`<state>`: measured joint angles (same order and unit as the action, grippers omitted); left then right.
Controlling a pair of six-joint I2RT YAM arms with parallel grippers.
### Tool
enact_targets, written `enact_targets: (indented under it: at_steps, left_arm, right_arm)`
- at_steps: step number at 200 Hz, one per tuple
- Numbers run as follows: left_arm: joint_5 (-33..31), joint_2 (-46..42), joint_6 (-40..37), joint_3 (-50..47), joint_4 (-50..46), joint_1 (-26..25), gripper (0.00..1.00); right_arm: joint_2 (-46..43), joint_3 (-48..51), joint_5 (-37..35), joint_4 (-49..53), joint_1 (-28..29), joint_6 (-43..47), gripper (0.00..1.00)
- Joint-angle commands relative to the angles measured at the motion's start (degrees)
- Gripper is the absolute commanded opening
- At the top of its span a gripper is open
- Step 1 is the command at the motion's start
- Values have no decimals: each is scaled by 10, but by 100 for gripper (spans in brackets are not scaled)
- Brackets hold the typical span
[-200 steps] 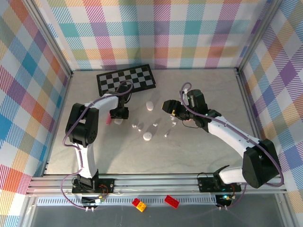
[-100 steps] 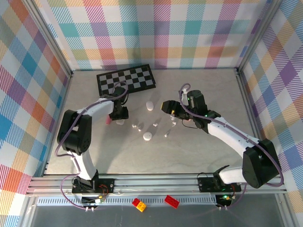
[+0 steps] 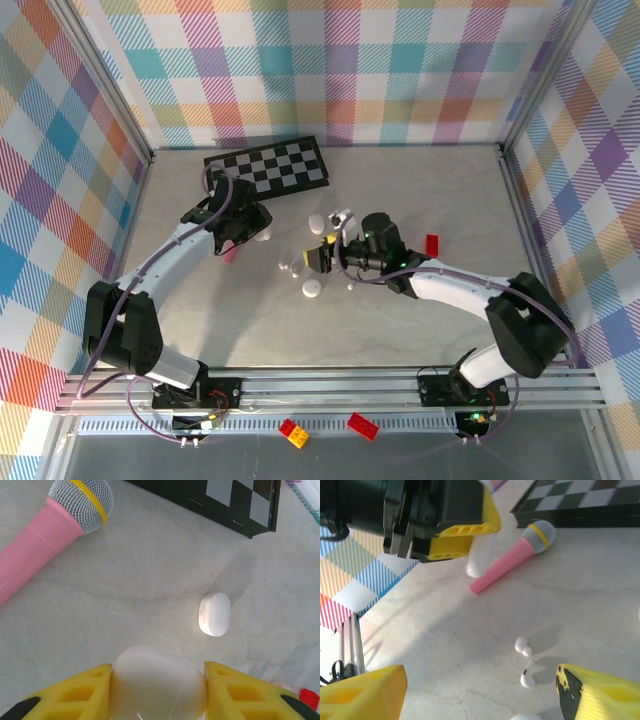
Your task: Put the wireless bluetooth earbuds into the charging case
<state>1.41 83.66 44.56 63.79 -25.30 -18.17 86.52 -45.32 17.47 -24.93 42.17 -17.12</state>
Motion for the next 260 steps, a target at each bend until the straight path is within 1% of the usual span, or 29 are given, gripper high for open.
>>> enact_targets:
  at_steps: [1, 18, 24, 67, 97, 127, 172, 189, 205, 232, 243, 260]
  left_arm:
    - [23, -36, 66, -16, 9, 2, 37]
    - [26, -49, 75, -19, 8, 2, 37]
    - [28, -53, 76, -19, 7, 2, 37]
    - [37, -64, 78, -22, 4, 2, 37]
    - [39, -68, 80, -28, 10, 2, 37]
    - [42, -70, 81, -28, 10, 2, 37]
    - [45, -75, 80, -26, 9, 2, 37]
    - [43, -77, 81, -27, 8, 2, 37]
    - [41, -78, 81, -27, 6, 2, 37]
    - [40, -80, 82, -29, 8, 2, 37]
    - [38, -81, 82, -28, 8, 2, 38]
    - [35, -91, 78, -33, 21, 2, 43]
  right_arm:
    - [37, -18, -4, -105, 17, 57, 78]
    - [71, -45, -8, -108, 27, 59, 79]
    - [82, -53, -7, -130, 30, 58, 79]
    - [158, -116, 0, -167, 50, 34, 78]
    - [199, -160, 0, -173, 57, 11, 74]
    - [238, -200, 6, -175, 58, -8, 66]
    - [274, -234, 25, -180, 59, -24, 52]
    - [274, -234, 27, -181, 59, -26, 41]
    - [270, -231, 26, -176, 59, -24, 29]
    - [260, -225, 25, -168, 58, -15, 15]
    - [253, -222, 24, -160, 58, -6, 12]
    - [236, -218, 23, -132, 57, 18, 7]
